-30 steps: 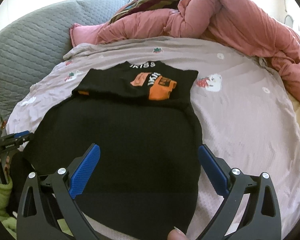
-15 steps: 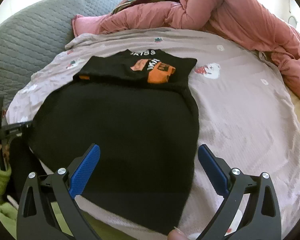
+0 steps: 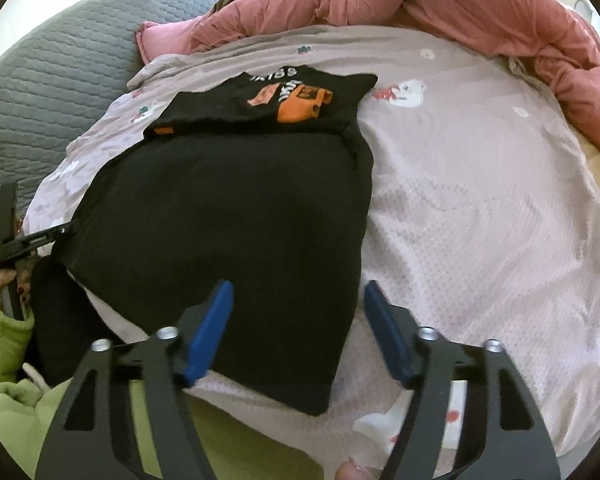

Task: Fold small clothes
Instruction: 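Close the left tool on the hem while the right tool grasps the hem too, then lift the hem with both tools, fold it over toward the collar, release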

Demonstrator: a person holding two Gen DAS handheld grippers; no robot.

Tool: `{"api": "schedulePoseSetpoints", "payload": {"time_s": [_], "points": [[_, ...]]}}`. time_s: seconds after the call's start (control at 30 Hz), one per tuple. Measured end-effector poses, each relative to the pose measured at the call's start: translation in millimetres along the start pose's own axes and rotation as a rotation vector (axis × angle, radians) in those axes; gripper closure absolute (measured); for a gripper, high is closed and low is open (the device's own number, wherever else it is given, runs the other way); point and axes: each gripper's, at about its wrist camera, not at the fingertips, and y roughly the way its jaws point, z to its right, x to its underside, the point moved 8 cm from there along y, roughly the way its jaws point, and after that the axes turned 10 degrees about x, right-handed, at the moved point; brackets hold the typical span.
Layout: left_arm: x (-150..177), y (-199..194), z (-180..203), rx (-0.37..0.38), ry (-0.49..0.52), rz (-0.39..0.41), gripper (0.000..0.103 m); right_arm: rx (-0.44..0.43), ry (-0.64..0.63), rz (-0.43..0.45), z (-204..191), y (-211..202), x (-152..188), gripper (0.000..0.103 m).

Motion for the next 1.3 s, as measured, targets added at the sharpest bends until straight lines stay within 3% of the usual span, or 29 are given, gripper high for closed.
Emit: {"api": "schedulePoseSetpoints", "payload": {"time_s": [0.23,0.57,0.6,0.67,0.83,0.9,1.3], "points": [[0,1,0,0.002,-0.002,-0.003,0.087,0.003,0.033,-0.071,7,17,12,0.052],[1,4,-2,-0.001,-0.001,-0.004,0.085,-0.048,0.056,-0.074,4,30,11,0.054],[0,4,-2,0.003,-0.003,-0.004,0.085,-0.052,0.055,-0.071,3,30,11,0.056],[0,6,-4,0.007,-0.009,-0.004,0.085,-0.060,0.048,-0.066,2,30,10,0.073],[0,5,-3,0.005,-0.007,0.004,0.089,-0.066,0.025,-0.048,0,23,8,0.089],[0,3,-1,0.001,0.000,0.013,0.099,-0.073,0.025,-0.030,-1,17,5,0.093],[-35,-40,16,0.037,0.012,0.151,0.100,-0.128,0.036,0.166,0,-23,-42,0.094]]}}
